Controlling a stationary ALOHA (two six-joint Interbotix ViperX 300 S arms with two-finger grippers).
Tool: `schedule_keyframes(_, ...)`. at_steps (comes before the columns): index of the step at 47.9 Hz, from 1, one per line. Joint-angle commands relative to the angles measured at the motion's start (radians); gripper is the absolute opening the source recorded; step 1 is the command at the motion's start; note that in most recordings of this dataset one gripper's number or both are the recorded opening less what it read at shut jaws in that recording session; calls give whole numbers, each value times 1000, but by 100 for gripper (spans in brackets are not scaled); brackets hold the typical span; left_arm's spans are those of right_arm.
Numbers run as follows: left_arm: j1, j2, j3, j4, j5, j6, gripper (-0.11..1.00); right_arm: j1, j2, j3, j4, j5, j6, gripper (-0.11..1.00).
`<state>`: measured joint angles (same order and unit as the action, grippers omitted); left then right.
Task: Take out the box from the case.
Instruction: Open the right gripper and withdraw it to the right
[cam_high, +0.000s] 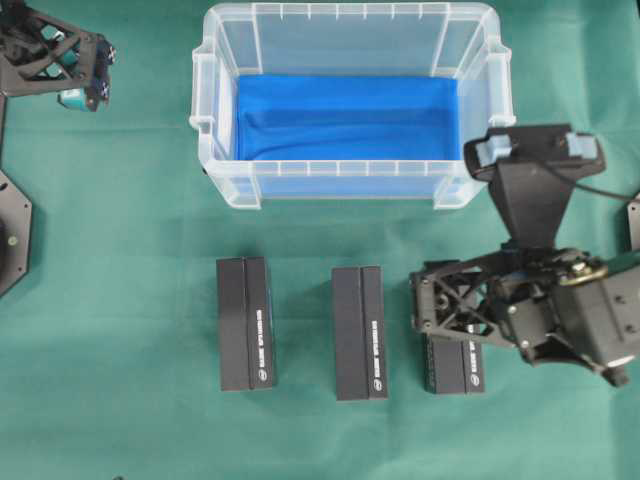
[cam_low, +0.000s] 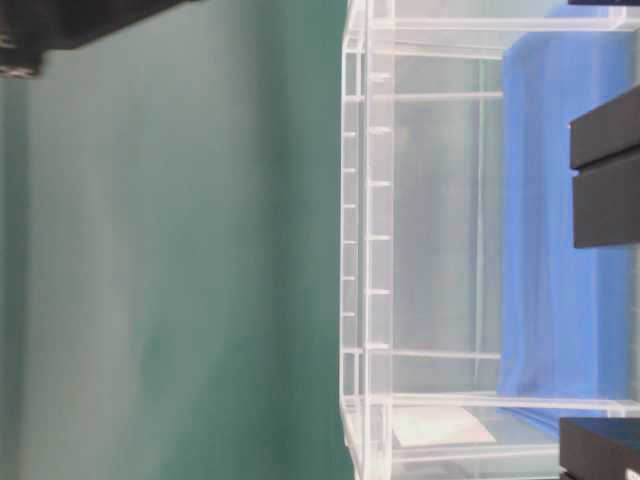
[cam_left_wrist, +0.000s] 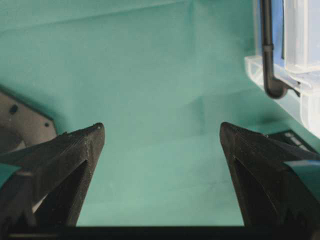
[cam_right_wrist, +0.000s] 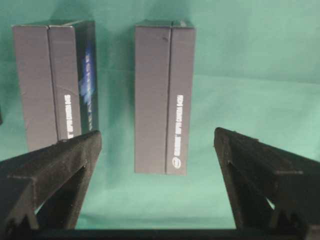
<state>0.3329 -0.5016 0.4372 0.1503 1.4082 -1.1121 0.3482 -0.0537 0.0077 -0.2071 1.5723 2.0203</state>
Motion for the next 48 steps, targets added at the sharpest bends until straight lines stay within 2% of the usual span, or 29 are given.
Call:
schedule_keyframes(1, 0, -12, -11, 0, -3, 0, 96, -2, -25, -35, -6, 14, -8, 90)
schedule_keyframes(14, 0, -12, -11, 0, -3, -3, 96, -5, -26, -31, -6, 9, -11, 90)
schedule_keyframes(23, -5, -12, -11, 0, -2, -8, 96, 2, -57, 8, 14, 9, -9, 90)
schedule_keyframes(48, -38, -12, -11, 0, 20, -48, 96, 92, -327, 268, 21, 20, 55, 90)
